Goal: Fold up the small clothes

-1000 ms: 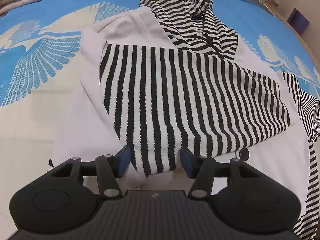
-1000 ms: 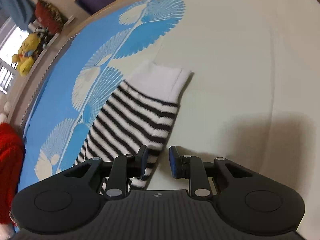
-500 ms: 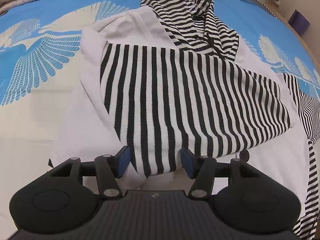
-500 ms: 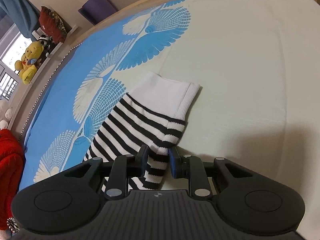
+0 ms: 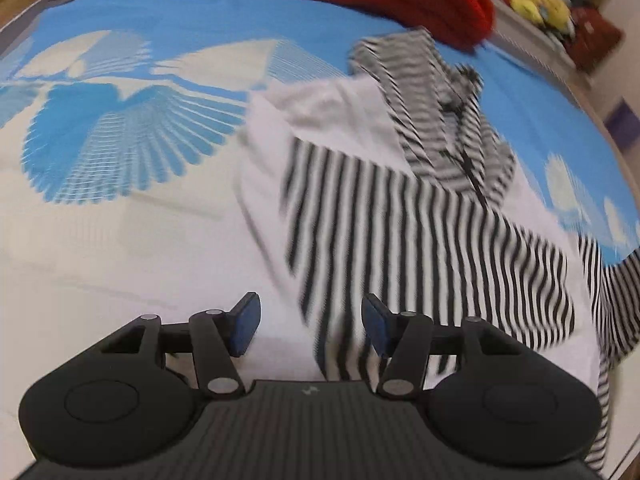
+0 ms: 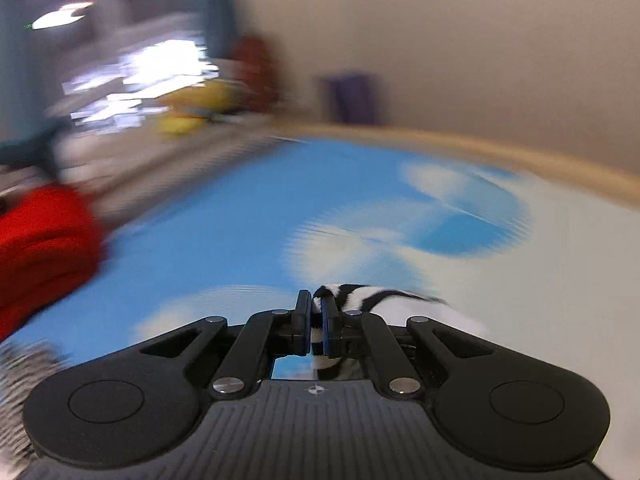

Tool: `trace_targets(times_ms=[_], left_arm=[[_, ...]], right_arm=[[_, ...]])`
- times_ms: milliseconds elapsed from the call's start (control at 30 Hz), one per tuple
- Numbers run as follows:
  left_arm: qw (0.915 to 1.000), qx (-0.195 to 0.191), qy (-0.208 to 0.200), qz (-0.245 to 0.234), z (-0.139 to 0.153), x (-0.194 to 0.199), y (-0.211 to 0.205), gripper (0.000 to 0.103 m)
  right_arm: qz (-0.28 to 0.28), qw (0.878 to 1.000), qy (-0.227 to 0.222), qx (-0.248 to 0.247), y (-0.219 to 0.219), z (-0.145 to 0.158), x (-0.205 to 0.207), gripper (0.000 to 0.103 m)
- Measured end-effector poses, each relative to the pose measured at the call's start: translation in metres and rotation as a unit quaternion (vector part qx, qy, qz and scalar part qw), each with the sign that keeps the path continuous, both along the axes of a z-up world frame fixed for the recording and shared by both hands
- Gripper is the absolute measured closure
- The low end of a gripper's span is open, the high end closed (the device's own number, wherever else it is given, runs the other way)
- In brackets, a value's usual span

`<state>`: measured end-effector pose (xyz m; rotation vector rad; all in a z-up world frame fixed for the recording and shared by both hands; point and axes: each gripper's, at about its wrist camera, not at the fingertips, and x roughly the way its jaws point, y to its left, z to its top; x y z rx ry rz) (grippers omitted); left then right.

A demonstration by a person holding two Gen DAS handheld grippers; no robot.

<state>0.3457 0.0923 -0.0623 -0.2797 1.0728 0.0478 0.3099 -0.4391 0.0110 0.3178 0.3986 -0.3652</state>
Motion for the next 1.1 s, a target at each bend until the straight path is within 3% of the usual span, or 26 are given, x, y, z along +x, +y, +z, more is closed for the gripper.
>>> trace_targets(times_ms=[100, 133, 200, 233, 267, 333, 367, 400, 500, 600, 667, 767, 900, 1100], left_arm=[[0.9992, -0.019, -0.012, 0.034, 0.011, 0.001, 0.02, 0.042], [0.9987, -0.025, -0.016, 0.042, 0.015, 0.001, 0.026, 0.042], [0.9979, -0.032, -0.019, 0.053, 0.018, 0.001, 0.036, 0.042], [0.9976, -0.036, -0.018, 0.057, 0.019, 0.0, 0.04, 0.042], [0.9971, -0.043, -0.017, 0.06, 0.019, -0.001, 0.044, 0.042], [0.9959, -0.061, -0.016, 0.066, 0.019, -0.002, 0.05, 0.044], [0.9953, -0.069, -0.016, 0.066, 0.02, -0.003, 0.051, 0.044], [0.9949, -0.075, -0.017, 0.065, 0.02, -0.003, 0.051, 0.05], [0.9948, -0.09, -0.019, 0.044, 0.018, -0.003, 0.044, 0.082], [0.9946, -0.099, -0.019, 0.025, 0.015, -0.001, 0.03, 0.083], [0.9949, -0.096, -0.014, 0.029, 0.01, 0.001, 0.026, 0.082], [0.9943, -0.091, 0.001, 0.055, -0.001, 0.007, 0.03, 0.081], [0.9881, -0.113, 0.026, 0.101, -0.018, 0.012, 0.041, 0.08], [0.9885, -0.106, 0.045, 0.099, -0.031, 0.015, 0.036, 0.079]], right_arm=[[0.162, 0.986, -0.029, 0.002, 0.102, 0.018, -0.002, 0.098], [0.224, 0.974, -0.028, 0.018, 0.134, 0.018, -0.003, 0.098], [0.355, 0.931, 0.023, 0.08, 0.189, 0.006, -0.001, 0.096], [0.39, 0.913, 0.063, 0.103, 0.212, -0.004, -0.001, 0.096], [0.401, 0.903, 0.107, 0.114, 0.231, -0.015, -0.004, 0.096], [0.389, 0.892, 0.193, 0.126, 0.248, -0.029, -0.009, 0.096], [0.368, 0.894, 0.217, 0.134, 0.247, -0.031, -0.011, 0.095], [0.342, 0.899, 0.231, 0.146, 0.243, -0.031, -0.014, 0.092], [0.275, 0.914, 0.241, 0.178, 0.215, -0.026, -0.017, 0.089], [0.24, 0.928, 0.224, 0.177, 0.194, -0.031, -0.019, 0.089], [0.214, 0.931, 0.239, 0.173, 0.186, -0.043, -0.015, 0.088], [0.198, 0.925, 0.253, 0.202, 0.174, -0.06, -0.009, 0.088], [0.162, 0.917, 0.284, 0.227, 0.159, -0.08, -0.009, 0.088], [0.146, 0.907, 0.303, 0.252, 0.152, -0.086, -0.002, 0.088]])
